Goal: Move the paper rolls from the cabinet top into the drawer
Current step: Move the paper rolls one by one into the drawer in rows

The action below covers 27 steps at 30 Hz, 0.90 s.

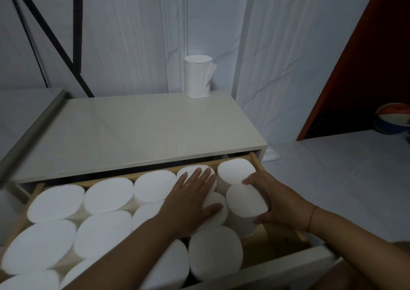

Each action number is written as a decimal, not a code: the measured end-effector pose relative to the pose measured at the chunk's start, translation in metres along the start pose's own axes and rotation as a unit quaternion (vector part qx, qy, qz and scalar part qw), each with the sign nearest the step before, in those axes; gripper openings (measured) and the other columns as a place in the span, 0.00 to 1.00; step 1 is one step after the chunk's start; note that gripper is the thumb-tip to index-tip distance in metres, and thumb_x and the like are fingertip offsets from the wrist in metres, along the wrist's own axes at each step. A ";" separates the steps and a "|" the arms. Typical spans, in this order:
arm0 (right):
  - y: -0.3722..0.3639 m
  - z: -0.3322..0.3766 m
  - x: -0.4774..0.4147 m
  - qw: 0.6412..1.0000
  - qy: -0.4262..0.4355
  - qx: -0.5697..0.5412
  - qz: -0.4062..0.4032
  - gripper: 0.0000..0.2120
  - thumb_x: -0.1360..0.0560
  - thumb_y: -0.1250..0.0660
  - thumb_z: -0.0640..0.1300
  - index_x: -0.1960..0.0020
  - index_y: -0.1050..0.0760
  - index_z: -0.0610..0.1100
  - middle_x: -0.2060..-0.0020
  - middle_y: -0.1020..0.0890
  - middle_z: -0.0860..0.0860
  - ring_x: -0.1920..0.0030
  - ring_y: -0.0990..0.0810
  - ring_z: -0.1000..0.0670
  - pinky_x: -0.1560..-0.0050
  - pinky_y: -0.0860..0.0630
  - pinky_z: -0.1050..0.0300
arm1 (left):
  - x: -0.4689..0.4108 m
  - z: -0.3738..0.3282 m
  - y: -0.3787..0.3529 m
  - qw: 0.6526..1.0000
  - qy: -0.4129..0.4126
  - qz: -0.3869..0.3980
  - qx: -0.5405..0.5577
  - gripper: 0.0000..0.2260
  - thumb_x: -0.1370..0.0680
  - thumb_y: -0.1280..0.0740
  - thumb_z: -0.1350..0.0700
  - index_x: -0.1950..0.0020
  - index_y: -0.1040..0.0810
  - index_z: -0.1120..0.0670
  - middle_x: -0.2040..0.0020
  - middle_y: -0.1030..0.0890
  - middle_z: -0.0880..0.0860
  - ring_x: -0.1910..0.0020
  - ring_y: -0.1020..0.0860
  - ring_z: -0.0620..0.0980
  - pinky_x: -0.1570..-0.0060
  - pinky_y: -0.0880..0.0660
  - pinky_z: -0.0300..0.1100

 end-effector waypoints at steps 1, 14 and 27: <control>0.000 0.000 0.000 1.000 0.002 0.004 0.000 0.37 0.39 0.22 0.54 0.38 0.41 0.60 0.34 0.37 0.58 0.37 0.36 0.57 0.39 0.30 0.64 | 0.000 0.000 0.000 1.000 0.001 0.000 0.001 0.34 0.24 0.56 0.32 0.23 0.58 0.47 0.28 0.64 0.44 0.28 0.67 0.44 0.28 0.66 0.46; 0.001 -0.004 -0.001 0.998 -0.043 -0.053 0.017 0.26 0.33 0.27 0.58 0.44 0.40 0.65 0.42 0.36 0.62 0.42 0.33 0.57 0.54 0.30 0.74 | 0.001 -0.001 0.001 1.000 0.002 0.009 -0.009 0.36 0.27 0.63 0.31 0.23 0.58 0.47 0.26 0.64 0.44 0.27 0.66 0.44 0.28 0.66 0.45; 0.011 0.009 -0.010 0.998 -0.054 -0.018 0.033 0.31 0.36 0.25 0.57 0.39 0.36 0.57 0.44 0.33 0.60 0.45 0.30 0.57 0.48 0.29 0.70 | 0.008 0.014 0.015 1.000 -0.015 -0.016 -0.021 0.34 0.24 0.58 0.33 0.23 0.54 0.49 0.22 0.56 0.48 0.24 0.61 0.47 0.27 0.65 0.46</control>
Point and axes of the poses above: each hand's wrist, its own x-axis away from the middle knuckle, its own y-axis out of the back of the hand, z = x × y, the point moved 5 cm from there along -x, towards the middle knuckle
